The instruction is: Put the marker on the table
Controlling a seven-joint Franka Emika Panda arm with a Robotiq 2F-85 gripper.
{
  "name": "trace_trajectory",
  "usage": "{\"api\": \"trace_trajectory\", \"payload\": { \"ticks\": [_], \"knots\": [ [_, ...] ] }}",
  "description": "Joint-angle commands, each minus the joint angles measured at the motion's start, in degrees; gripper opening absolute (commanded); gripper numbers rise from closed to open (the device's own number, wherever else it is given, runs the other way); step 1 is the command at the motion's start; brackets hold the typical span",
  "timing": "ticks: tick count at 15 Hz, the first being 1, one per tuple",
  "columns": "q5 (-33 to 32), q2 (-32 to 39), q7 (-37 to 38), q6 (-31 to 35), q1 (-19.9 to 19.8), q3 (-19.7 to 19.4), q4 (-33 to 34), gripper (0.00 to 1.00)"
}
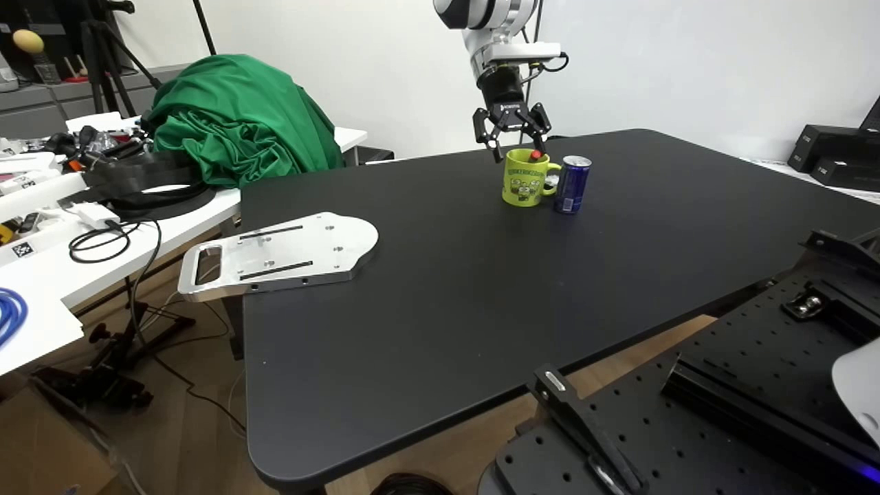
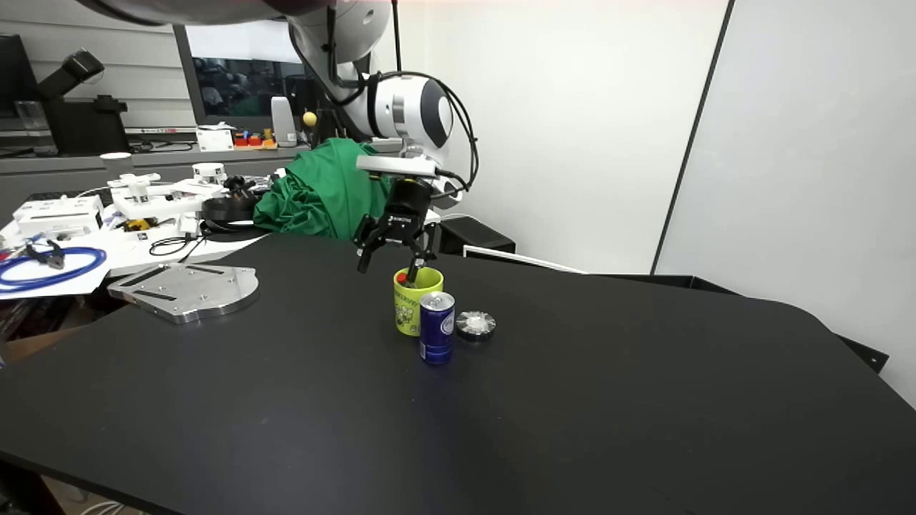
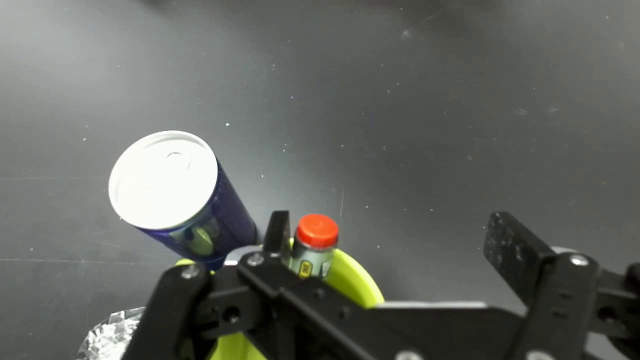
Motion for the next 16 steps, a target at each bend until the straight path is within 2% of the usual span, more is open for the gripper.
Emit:
{"api": "trace_trajectory", "payload": {
  "ticks": [1,2,4,11,12,13,14,16],
  "knots": [
    [0.2,1.5,2.1,-2.2,-0.1,0.1,3.0,1.0],
    [0.1,1.4,2.2,-1.6,0.0,0.0,2.9,0.75],
    [0.2,1.4,2.6,-1.7,0.0,0.0,3.0,0.66],
    [0.3,1.3,3.1,-2.1,0.0,0.1,3.9,0.17],
    [0.3,1.3,3.1,-2.2,0.0,0.1,4.0,0.61],
    [0.3,1.4,3.0,-2.3,-0.1,0.1,4.2,0.57],
    [0.3,1.4,3.1,-2.3,-0.1,0.1,4.4,0.57],
    [0.2,1.7,3.2,-1.7,-0.2,-0.1,4.8,0.68]
  ]
}}
